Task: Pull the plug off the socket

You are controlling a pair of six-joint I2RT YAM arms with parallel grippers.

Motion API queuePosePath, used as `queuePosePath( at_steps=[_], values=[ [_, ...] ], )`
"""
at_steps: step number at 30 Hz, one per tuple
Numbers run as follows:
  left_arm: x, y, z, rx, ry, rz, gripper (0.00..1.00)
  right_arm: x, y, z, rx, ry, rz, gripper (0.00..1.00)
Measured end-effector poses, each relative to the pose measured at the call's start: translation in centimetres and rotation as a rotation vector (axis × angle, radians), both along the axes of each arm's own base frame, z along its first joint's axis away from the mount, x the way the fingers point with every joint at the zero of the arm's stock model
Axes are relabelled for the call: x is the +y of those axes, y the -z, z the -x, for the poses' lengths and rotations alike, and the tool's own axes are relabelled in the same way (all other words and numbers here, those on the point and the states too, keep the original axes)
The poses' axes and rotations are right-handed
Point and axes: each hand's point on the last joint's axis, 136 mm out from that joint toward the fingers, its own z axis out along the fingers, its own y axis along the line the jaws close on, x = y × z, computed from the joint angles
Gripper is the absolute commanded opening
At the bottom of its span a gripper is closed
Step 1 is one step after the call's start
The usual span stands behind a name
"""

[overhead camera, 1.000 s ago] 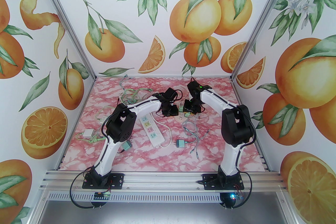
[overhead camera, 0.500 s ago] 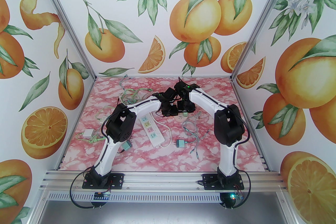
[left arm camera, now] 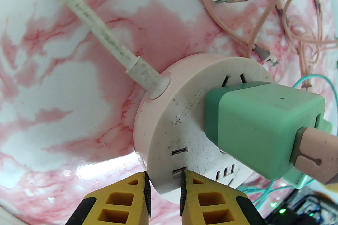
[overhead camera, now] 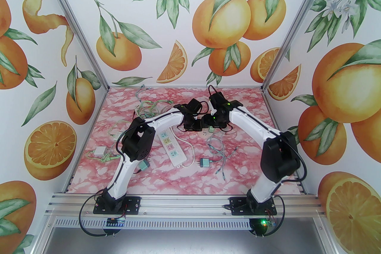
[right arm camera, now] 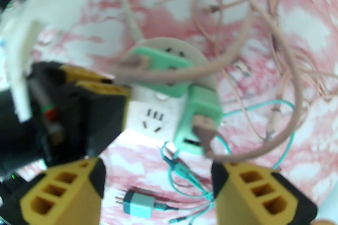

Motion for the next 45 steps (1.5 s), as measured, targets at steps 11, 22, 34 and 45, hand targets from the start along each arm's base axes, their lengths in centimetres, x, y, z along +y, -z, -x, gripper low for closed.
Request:
queuePosePath(
  at_steps=[11,22,34,45],
  values=[
    [1.3,-0.3,-0.9,-0.054,0.124,-0.028,0.4,0.1,0.5,-0.1,-0.184,-0.192,0.005,0.73],
    [5.0,-1.0,-1.5,-0.022,0.073,-0.097,0.65,1.0,1.8,-2.3,-0.198,-0.289,0.007,0.76],
    [9.7,-6.8,-2.7,-0.076,-0.052,-0.024,0.68,2.5,3.1,-2.8,-0.127,-0.385,0.015,0.71],
    [9.3,-5.7,-1.5,-0.034,-0.05,0.012,0.68,2.5,4.9,2.1,-0.086,-0.457,0.147,0.66]
  ],
)
